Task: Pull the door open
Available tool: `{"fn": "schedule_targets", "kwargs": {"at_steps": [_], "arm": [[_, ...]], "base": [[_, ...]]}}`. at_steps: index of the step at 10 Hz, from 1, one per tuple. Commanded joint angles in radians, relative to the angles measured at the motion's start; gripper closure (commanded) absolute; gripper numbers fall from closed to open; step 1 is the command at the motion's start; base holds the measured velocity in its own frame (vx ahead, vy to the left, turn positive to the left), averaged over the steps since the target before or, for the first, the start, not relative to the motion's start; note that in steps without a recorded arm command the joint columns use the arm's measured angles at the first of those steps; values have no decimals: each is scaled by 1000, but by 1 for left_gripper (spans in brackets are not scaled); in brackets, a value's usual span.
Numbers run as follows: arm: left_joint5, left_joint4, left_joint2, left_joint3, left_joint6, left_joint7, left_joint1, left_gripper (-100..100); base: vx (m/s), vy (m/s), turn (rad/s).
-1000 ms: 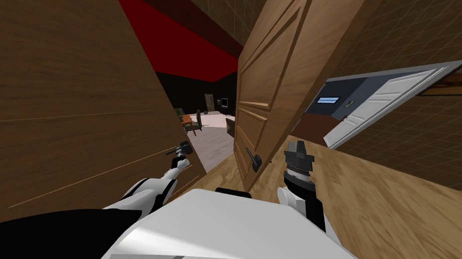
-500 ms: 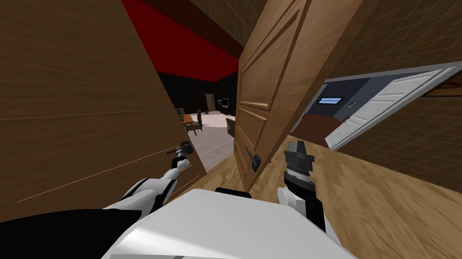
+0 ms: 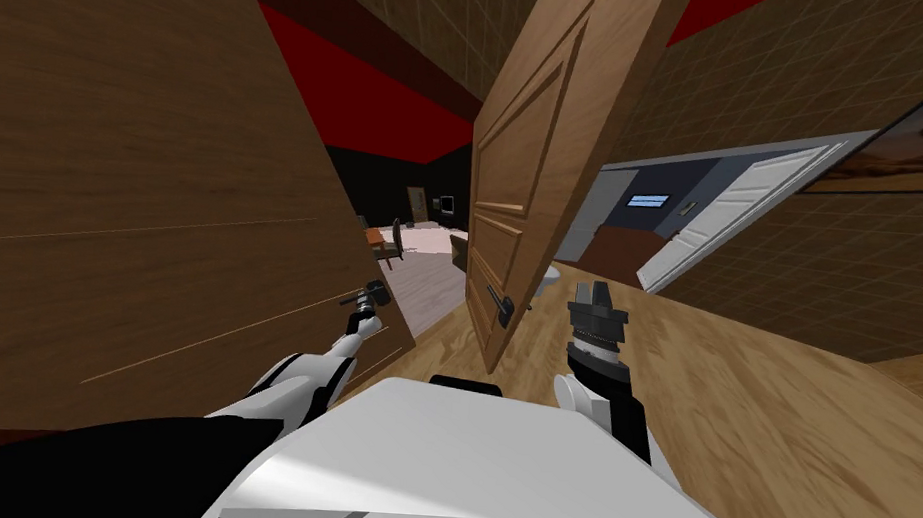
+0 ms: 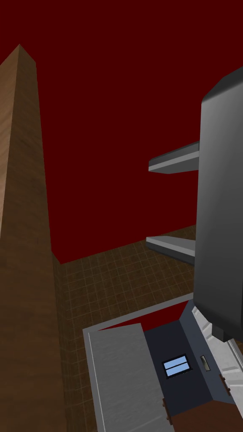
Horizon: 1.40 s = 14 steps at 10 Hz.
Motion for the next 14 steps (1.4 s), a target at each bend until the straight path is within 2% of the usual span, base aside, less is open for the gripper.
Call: {"fn": "schedule_targets", "kwargs": {"at_steps": [1,4,5,7,8,9,10,12,13,14], "arm": [[-24,-30,-13,-12,18,2,3,100],[-30,-34,-15,-16,21,6,1,100],[-54,-47,-22,-33,31,21,-4,100],[-54,-47,-22,-33,31,21,-4,100],[-74,-58,-27,-47,39,34,-9,100],[-59,-81,-28,-28,42,10,4,100],[-69,-92,-36,-41,49,16,4,100],[-76,-97,-39,-49,52,21,3,100],[-90,-109,-45,-67,58,31,0,100],[-90,-109,-45,-67,58,31,0,100]], "base": [[-234,8,-27],[-102,-8,-17],[-146,9,-21],[-119,8,-30],[-192,21,-30],[-109,8,-38],[-165,-4,-43],[-189,13,-50],[-176,-1,-33],[-166,6,-39]]}}
